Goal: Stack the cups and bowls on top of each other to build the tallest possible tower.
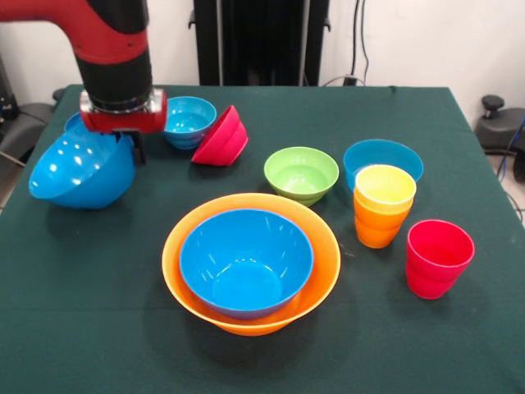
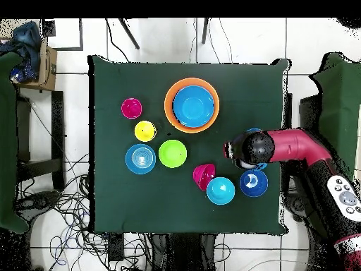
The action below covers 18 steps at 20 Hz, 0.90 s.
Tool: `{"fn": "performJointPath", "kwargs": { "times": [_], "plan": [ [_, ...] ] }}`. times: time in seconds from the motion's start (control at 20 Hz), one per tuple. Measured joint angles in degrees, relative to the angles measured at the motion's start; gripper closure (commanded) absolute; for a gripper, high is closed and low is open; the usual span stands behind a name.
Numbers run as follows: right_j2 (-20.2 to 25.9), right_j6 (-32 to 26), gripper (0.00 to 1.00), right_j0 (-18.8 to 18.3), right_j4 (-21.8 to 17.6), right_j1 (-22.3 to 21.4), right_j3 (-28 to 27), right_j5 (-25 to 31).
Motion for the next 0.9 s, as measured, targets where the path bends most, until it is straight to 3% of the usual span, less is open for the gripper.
{"fn": "performJointPath", "kwargs": {
  "times": [0.3,0.9],
  "plan": [
    [0.18,-3.0,1.0,-0.45,2.8,-1.64,-0.01,4.39],
    [0.78,-3.73,1.0,-0.41,7.5,-2.57,-0.65,7.35]
  ]
}}
